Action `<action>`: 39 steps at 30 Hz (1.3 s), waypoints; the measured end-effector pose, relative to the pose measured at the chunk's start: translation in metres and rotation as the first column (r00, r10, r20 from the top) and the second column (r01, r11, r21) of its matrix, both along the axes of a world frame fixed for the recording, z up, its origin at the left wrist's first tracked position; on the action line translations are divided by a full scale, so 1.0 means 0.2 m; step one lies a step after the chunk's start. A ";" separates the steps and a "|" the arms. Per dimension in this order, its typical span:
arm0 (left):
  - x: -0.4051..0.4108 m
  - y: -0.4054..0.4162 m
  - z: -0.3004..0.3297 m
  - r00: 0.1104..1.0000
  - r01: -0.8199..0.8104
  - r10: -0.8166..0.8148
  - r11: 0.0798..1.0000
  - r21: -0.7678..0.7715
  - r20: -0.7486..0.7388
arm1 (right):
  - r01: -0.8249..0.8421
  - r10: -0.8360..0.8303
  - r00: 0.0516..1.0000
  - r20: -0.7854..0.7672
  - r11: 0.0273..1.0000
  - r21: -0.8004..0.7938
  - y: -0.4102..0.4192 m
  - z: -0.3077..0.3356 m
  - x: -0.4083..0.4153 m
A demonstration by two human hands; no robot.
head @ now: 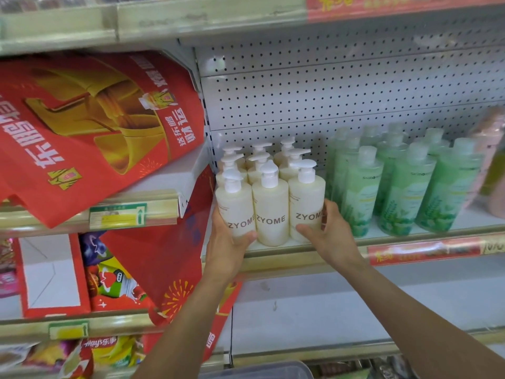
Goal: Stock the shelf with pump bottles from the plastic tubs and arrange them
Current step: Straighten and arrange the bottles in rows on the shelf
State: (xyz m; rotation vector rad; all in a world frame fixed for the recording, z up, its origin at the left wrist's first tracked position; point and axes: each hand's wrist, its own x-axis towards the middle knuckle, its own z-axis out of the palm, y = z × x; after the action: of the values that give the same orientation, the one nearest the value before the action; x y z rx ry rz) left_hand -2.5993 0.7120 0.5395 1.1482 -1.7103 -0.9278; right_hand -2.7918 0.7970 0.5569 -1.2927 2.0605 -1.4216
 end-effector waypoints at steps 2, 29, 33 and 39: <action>0.01 0.00 0.01 1.000 0.020 -0.020 1.000 0.016 -0.010 | -0.015 0.015 1.000 0.015 1.000 -0.011 0.00 0.00 -0.01; 0.04 -0.01 0.03 0.995 -0.040 0.041 0.999 -0.015 0.086 | -0.102 0.104 0.985 0.137 0.995 -0.020 0.02 -0.01 -0.03; 0.04 -0.02 0.00 0.995 -0.062 0.064 0.998 -0.034 0.078 | -0.059 0.059 0.995 0.084 0.998 -0.006 0.00 -0.02 -0.01; 0.06 -0.02 0.00 0.995 -0.046 0.050 0.998 -0.041 0.085 | -0.062 0.061 0.998 0.027 0.997 0.041 -0.01 -0.02 -0.04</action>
State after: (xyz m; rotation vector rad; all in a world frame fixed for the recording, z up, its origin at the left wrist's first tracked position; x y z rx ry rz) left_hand -2.5873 0.7077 0.5395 1.2138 -1.7544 -0.8224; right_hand -2.7999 0.7949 0.5532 -1.3025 2.0060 -1.3543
